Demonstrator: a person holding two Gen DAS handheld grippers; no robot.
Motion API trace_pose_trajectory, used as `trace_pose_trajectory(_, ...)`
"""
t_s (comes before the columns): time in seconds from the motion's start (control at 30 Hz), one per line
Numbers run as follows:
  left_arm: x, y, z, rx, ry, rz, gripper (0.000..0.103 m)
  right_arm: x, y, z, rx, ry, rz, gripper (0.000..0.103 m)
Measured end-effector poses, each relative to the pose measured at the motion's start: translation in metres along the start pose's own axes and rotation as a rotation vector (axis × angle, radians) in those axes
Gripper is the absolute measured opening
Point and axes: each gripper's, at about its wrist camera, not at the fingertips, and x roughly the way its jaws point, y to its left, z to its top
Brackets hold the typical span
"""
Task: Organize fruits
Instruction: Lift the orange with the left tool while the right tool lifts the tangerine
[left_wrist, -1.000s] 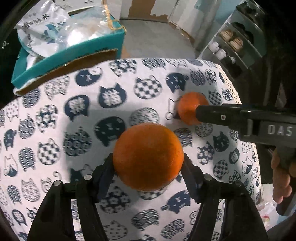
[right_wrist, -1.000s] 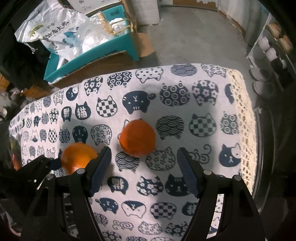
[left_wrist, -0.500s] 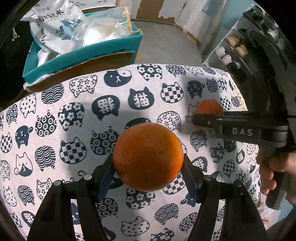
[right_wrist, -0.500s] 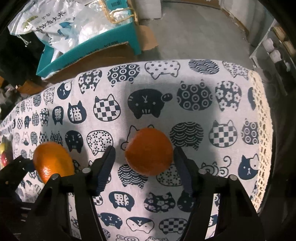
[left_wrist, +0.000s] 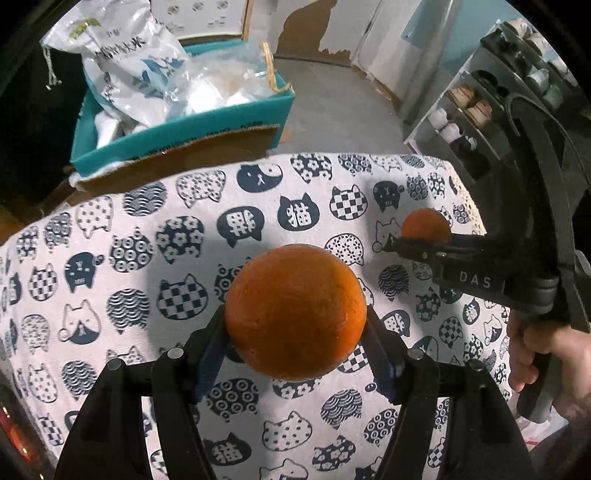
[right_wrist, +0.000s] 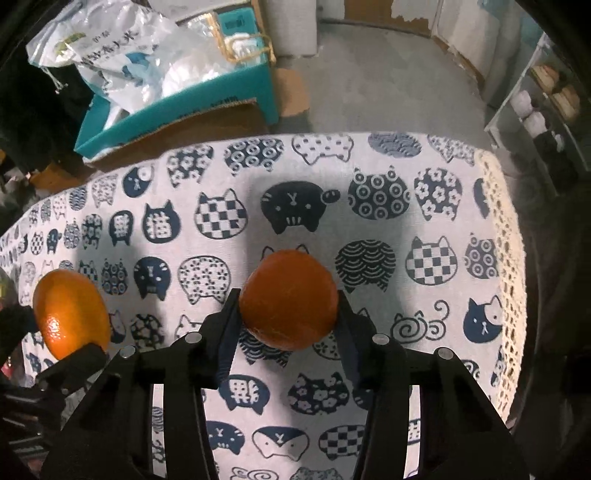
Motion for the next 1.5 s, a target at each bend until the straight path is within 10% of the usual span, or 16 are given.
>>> trace_pose_trajectory(1.0, -0.199, 0.003, -0.049, 0.051, -0.318, 0.063, 0.07, -0.194, 0.115, -0.063, -0.191, -0.453, 0.048, 0.046)
trace_pose_trajectory(1.5, -0.251, 0.023, -0.088, 0.053, -0.403, 0.073, 0.07, -0.233, 0.131, -0.095, -0.172, -0.522, 0.098, 0.046)
